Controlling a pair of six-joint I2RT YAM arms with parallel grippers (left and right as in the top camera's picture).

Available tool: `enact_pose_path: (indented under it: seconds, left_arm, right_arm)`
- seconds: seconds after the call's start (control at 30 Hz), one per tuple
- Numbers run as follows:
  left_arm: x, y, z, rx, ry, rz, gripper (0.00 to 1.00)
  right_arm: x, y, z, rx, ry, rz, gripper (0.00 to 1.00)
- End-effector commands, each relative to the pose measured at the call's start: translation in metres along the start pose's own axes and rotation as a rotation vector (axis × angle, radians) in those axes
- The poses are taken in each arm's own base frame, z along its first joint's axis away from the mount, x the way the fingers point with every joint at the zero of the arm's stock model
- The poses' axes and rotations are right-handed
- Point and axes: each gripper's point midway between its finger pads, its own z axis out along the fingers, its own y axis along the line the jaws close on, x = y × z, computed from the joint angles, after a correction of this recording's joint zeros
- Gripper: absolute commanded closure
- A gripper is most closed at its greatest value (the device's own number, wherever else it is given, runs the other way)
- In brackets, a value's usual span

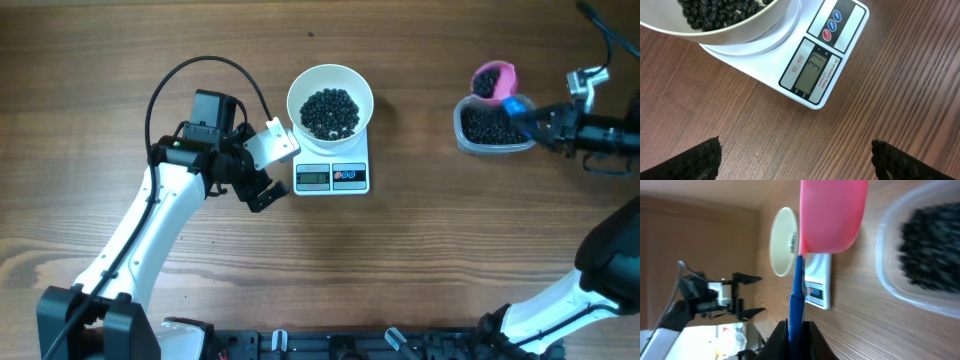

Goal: Scoop item into bowl and weigh 150g on scale
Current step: 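Lift the filled scoop and carry it over the white bowl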

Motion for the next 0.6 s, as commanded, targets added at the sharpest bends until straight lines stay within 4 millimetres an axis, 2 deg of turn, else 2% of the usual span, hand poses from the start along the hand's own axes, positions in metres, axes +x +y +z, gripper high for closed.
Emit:
enact_pose_path:
  seconds: [0.0,0.2,0.37,0.57]
  left_arm:
    - [-0.002,-0.001,0.001,0.014,-0.016,0.008,0.0]
    - [-0.002,-0.001,0.001,0.014,-0.016,0.008,0.0]
    - [-0.002,-0.001,0.001,0.014,-0.016,0.008,0.0]
    - [-0.002,-0.001,0.001,0.014,-0.016,0.008,0.0]
  right_arm:
    - [-0.005,0.042,0.028,-0.143,0.002,-0.074,0.96]
    - [0.003,0.064,0.088,-0.147,0.134,-0.089,0.96]
    - [0.019,0.076,0.139,-0.021,0.261,-0.146,0.96]
    - [0.027,0.102,0.173,0.131,0.324,-0.294,0.96]
